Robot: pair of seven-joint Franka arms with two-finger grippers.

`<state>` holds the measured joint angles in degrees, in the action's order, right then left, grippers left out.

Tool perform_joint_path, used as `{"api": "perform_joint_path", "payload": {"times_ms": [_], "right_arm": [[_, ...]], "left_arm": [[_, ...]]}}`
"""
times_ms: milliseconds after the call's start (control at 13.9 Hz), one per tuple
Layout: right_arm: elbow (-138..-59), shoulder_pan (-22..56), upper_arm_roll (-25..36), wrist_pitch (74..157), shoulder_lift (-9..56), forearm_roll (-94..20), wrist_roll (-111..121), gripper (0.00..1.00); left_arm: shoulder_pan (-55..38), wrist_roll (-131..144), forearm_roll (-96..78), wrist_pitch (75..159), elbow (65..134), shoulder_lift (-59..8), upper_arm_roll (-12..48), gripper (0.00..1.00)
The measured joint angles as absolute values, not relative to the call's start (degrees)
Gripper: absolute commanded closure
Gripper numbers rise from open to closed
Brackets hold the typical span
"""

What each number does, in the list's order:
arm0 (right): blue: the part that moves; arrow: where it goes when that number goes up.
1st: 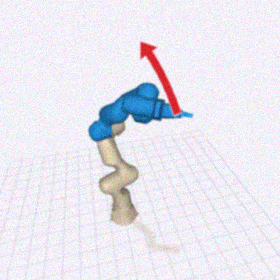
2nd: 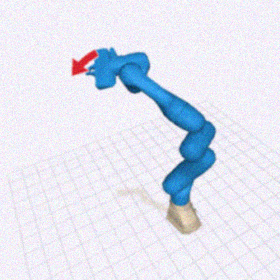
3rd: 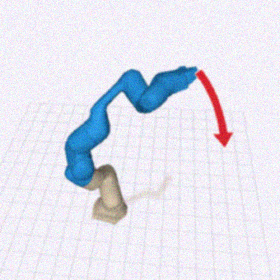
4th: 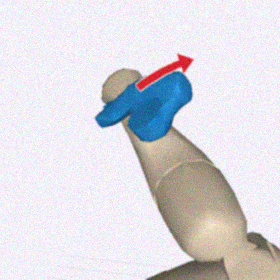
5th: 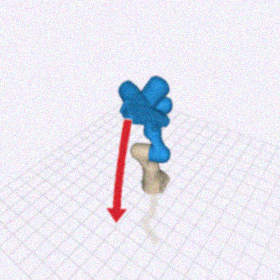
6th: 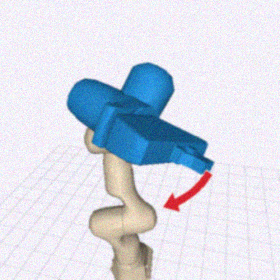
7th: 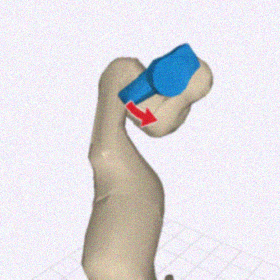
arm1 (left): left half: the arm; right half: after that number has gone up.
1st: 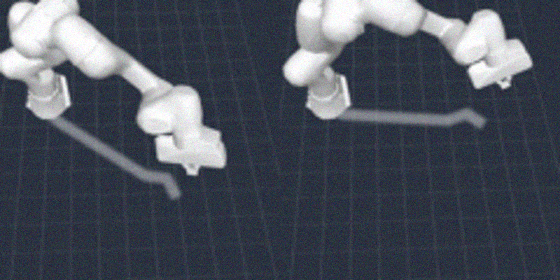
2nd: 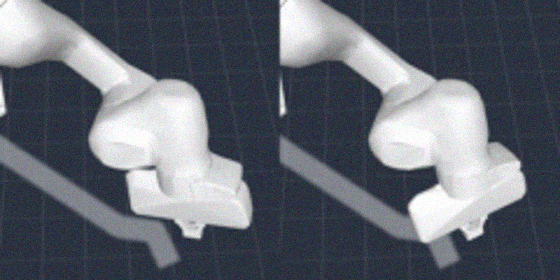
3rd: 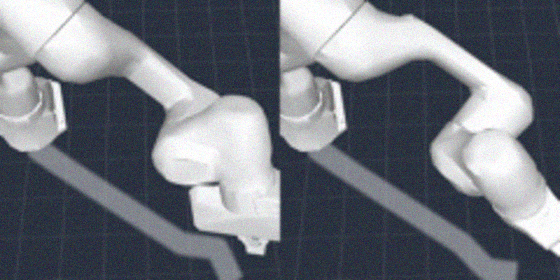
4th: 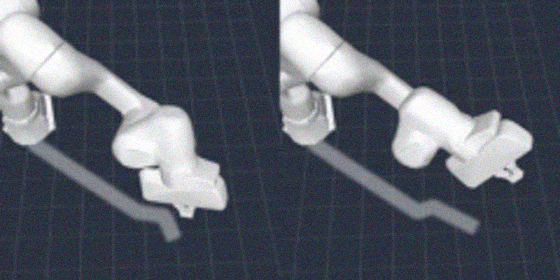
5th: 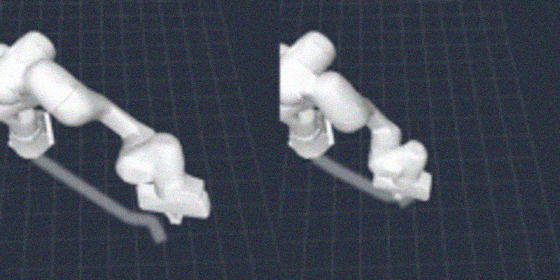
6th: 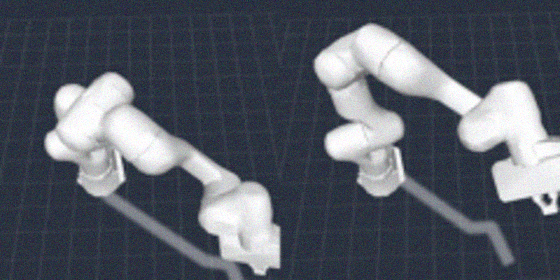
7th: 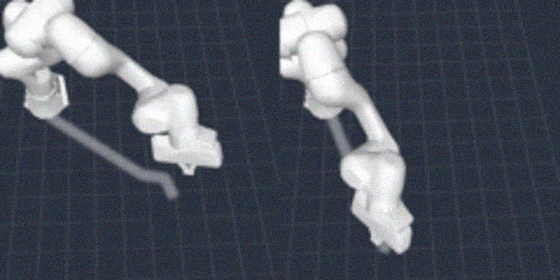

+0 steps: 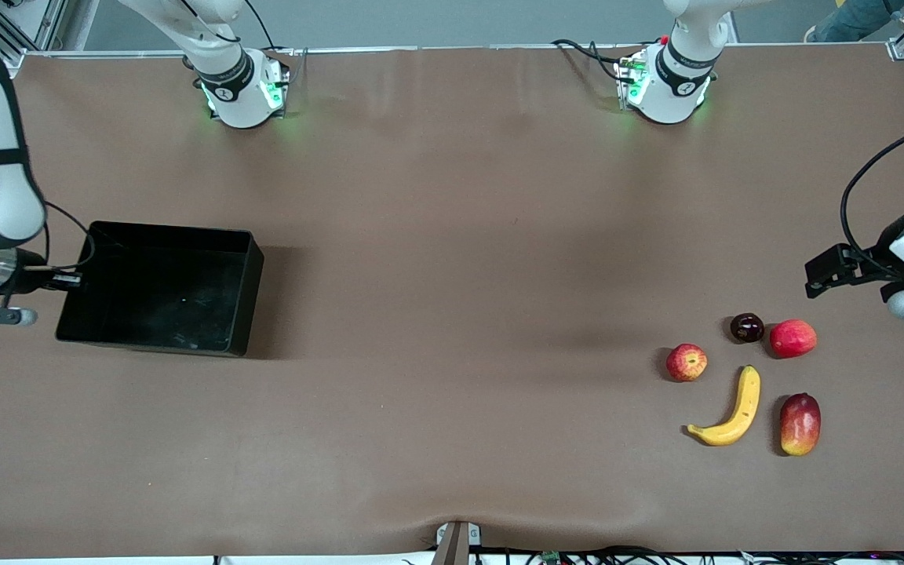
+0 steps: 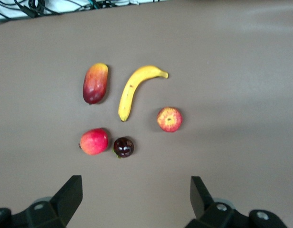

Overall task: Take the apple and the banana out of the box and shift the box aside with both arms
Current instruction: 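Open the right gripper off the tray rim and withdraw it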

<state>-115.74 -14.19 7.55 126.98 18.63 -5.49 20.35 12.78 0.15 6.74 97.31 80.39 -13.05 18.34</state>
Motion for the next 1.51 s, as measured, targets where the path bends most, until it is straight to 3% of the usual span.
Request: {"api": "perform_joint_path", "payload": {"times_ms": [72,216,432,649,1153,1514], "right_arm": [[-117.5,-14.38,7.51,129.43,19.21,-5.46,20.71,1.0],[-118.37,-14.39,7.34,131.17,20.73,-5.44,20.78,0.01],[-116.81,-14.48,7.28,130.32,21.17,-5.48,20.92,0.0],[-108.92,-14.24,6.41,121.61,21.0,-5.53,21.34,0.0],[-79.87,-5.03,5.37,98.96,21.02,-5.56,20.68,0.0],[-74.06,-1.76,4.92,82.91,17.79,-5.6,5.7,0.0]], "left_arm": [[12.13,0.53,6.71,96.84,81.17,-12.51,18.12,0.0],[9.02,2.8,6.7,97.14,84.1,-10.49,16.2,0.0],[2.66,4.23,6.33,99.81,89.65,-6.58,10.81,0.0],[0.08,3.38,3.07,100.49,92.58,-4.02,6.14,0.0],[-0.19,3.14,2.52,101.29,95.96,-1.54,5.6,0.0],[-0.7,3.36,2.52,102.07,96.91,-1.57,5.81,0.0]]}}
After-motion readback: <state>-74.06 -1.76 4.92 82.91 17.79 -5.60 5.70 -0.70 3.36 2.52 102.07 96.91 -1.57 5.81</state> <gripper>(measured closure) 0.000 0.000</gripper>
